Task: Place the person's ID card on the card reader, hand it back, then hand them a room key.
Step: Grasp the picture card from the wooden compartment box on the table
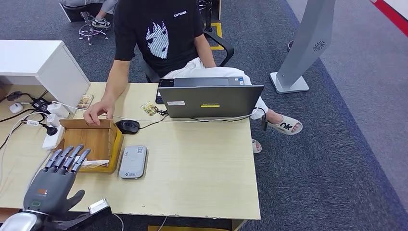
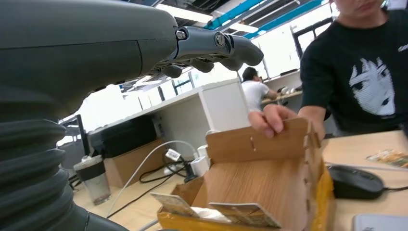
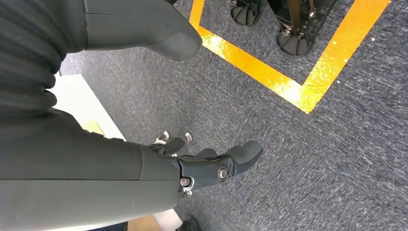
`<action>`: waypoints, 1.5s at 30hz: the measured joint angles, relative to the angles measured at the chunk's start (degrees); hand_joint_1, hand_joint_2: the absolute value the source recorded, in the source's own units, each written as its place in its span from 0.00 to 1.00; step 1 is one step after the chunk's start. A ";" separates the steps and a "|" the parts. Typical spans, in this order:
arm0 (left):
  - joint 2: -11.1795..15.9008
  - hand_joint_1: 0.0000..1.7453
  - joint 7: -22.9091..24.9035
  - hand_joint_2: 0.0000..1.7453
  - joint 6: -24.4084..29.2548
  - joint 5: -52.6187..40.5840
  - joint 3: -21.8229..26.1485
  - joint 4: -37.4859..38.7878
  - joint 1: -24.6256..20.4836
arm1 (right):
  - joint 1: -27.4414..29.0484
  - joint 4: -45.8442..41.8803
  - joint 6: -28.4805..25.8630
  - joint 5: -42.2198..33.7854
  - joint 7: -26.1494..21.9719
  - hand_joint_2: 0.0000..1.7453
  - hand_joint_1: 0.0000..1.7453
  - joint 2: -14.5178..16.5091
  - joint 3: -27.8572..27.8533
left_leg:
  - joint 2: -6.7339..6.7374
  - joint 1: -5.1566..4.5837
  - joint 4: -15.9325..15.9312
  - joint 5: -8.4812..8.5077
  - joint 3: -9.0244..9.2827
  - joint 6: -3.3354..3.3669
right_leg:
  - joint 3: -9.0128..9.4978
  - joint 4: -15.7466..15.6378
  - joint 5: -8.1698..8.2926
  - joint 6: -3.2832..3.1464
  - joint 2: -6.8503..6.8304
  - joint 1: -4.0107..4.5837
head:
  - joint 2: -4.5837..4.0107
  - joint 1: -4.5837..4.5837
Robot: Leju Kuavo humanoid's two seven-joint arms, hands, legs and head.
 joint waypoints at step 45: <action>-7.87 0.00 -6.34 1.00 5.55 3.84 7.25 25.78 -11.20 | -0.03 -0.42 1.10 4.13 0.63 1.00 0.00 -0.83 1.51 | -0.06 0.00 0.01 0.04 0.00 -0.01 | 0.02 0.00 0.02 0.00 -0.04 0.00 | 0.00 0.00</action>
